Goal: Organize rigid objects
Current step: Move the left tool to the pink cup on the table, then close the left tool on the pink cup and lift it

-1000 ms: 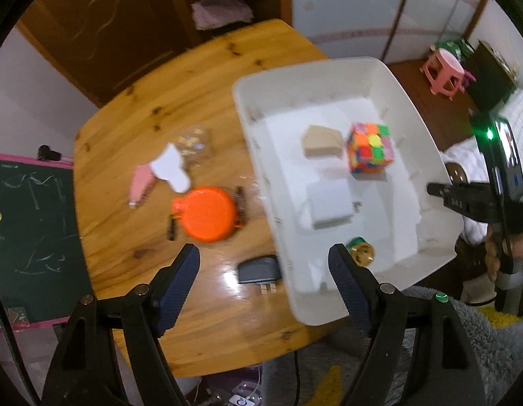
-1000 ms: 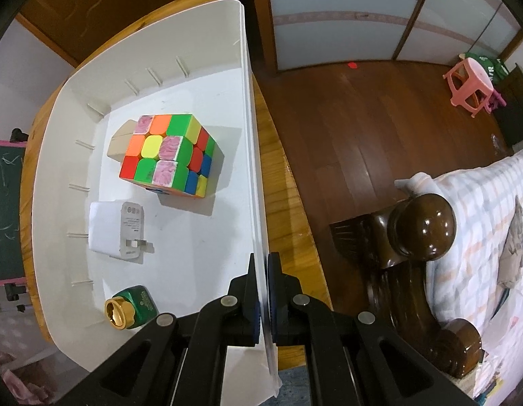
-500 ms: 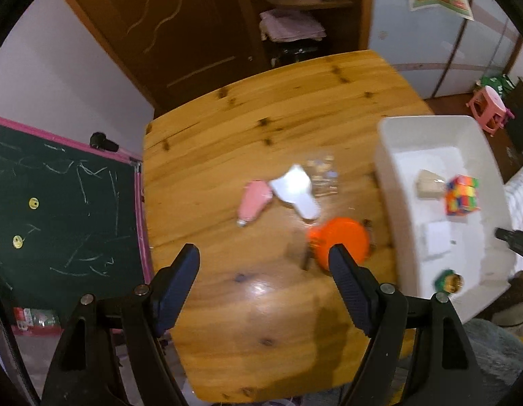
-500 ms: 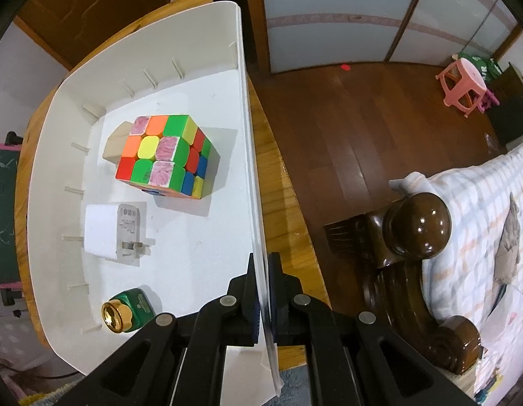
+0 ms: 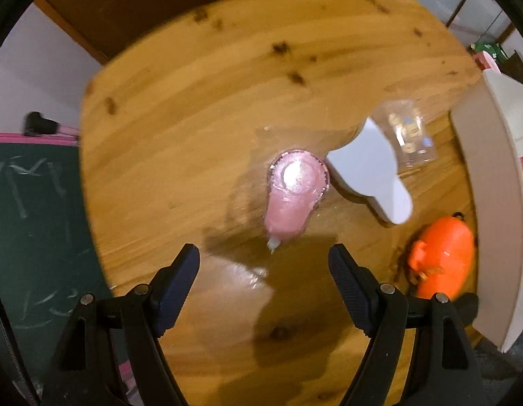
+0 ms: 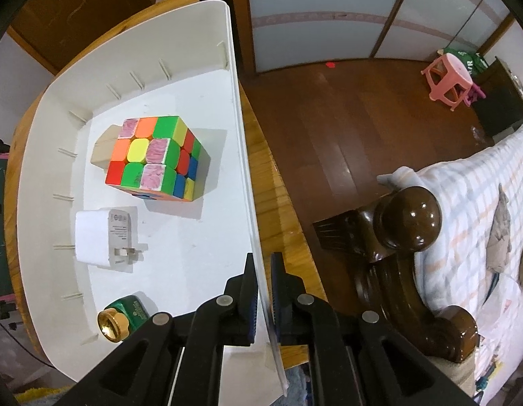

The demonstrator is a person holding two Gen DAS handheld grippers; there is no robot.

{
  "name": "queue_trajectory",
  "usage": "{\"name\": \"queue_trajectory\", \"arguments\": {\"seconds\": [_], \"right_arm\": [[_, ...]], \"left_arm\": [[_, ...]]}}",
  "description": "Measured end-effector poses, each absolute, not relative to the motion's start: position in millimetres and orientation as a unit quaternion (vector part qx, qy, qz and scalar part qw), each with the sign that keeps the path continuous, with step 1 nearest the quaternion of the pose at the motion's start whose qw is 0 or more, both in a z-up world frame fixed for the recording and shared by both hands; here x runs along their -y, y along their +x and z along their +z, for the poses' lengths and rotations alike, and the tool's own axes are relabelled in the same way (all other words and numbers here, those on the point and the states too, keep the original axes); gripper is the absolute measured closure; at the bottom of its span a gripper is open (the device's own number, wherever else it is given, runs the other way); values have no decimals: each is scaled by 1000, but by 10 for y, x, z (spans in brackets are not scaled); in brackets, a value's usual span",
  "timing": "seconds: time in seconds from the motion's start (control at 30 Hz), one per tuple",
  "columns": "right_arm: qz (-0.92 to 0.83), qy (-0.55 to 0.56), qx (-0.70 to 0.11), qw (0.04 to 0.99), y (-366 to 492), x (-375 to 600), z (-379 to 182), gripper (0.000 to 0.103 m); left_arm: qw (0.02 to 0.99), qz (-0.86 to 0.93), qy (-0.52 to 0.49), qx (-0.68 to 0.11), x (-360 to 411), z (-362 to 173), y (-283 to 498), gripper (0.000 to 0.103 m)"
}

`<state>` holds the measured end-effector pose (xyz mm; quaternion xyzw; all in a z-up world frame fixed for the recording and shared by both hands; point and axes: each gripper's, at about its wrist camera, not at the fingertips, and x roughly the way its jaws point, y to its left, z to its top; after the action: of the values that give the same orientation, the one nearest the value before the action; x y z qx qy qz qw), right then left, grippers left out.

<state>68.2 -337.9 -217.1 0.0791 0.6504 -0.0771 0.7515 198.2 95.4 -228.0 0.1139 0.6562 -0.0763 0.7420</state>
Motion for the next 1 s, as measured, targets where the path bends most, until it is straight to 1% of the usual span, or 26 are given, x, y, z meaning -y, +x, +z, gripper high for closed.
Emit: {"name": "queue_trajectory", "arguments": {"seconds": [0.13,0.37,0.5,0.53,0.6,0.63,0.67,0.7,1.0], "right_arm": [[-88,80,-653,748,691,3372,-2187,94],[-102,86,-657,742,727,3366,-2228,94],[-103,89,-659,740,740,3372,-2237,93],[-102,89,-660,739,742,3369,-2232,93],[-102,89,-660,739,745,3379,-2236,93],[-102,89,-661,738,746,3382,-2239,93],[-102,91,-661,738,747,3386,-2240,93],[-102,91,-661,738,748,3388,-2246,93],[-98,89,-664,736,751,3389,-2276,94]], "left_arm": [[731,-96,114,-666,-876,-2493,2091,22],[728,-115,132,-663,-731,-2645,2192,21],[732,-120,115,-661,-710,-2657,2269,22],[734,-122,113,-659,-703,-2655,2285,23],[735,-129,106,-657,-694,-2644,2312,30],[738,-129,106,-654,-690,-2635,2323,36],[741,-132,105,-650,-690,-2621,2327,47],[743,-132,106,-647,-693,-2608,2328,49],[745,-97,109,-651,-720,-2606,2255,49]]}}
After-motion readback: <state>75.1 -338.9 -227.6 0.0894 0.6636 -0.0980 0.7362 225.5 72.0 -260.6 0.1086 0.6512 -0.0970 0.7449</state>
